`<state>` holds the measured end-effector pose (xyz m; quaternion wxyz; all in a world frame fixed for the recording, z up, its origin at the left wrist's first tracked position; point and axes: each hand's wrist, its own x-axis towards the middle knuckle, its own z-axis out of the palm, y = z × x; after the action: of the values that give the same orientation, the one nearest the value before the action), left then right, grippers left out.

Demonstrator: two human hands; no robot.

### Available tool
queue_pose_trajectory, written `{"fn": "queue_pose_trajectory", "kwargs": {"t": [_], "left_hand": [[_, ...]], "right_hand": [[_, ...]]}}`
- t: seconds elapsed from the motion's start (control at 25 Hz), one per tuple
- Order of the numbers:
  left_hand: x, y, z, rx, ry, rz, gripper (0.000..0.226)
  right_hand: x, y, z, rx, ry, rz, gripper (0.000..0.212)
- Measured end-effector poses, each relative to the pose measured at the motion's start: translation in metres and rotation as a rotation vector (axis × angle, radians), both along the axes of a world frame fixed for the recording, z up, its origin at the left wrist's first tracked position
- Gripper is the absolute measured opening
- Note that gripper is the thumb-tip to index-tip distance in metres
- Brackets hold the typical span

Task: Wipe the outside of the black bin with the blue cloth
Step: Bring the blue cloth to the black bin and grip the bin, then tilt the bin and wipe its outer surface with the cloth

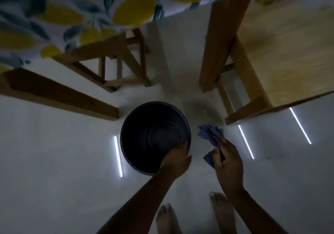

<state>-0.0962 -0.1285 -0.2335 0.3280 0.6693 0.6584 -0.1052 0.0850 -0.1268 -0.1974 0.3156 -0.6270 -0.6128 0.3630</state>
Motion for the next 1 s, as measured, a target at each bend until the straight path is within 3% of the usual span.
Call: {"fn": "queue_pose_trajectory", "kwargs": {"t": [0.12,0.24,0.36,0.44,0.64,0.72,0.88,1.0], "left_hand": [[-0.007,-0.010,-0.026,0.088,0.037,-0.029,0.062],[-0.012,-0.025,-0.041,0.021,0.099,-0.136,0.021],[-0.039,-0.025,-0.019,0.094,-0.076,0.125,0.016],[-0.065,-0.018,0.004,0.302,-0.073,0.306,0.020],[-0.101,-0.033,0.012,0.457,-0.290,0.548,0.032],[-0.094,-0.043,0.000,0.405,-0.402,0.628,0.028],[-0.084,-0.045,-0.026,0.347,-0.460,0.725,0.030],[-0.088,-0.042,-0.035,0.353,-0.452,0.678,0.032]], "right_hand": [[-0.021,-0.010,-0.034,-0.051,0.089,-0.067,0.047],[-0.033,-0.014,-0.052,-0.003,0.103,-0.077,0.047],[-0.046,-0.007,-0.045,0.079,0.152,-0.145,0.047],[-0.055,-0.002,-0.034,0.148,0.165,-0.155,0.046],[-0.071,-0.009,-0.039,0.166,0.111,0.028,0.046],[-0.072,-0.028,-0.063,0.169,-0.023,0.204,0.046],[-0.063,-0.054,-0.108,0.217,-0.621,0.551,0.055],[-0.070,-0.030,-0.119,0.232,-0.703,0.636,0.059]]}}
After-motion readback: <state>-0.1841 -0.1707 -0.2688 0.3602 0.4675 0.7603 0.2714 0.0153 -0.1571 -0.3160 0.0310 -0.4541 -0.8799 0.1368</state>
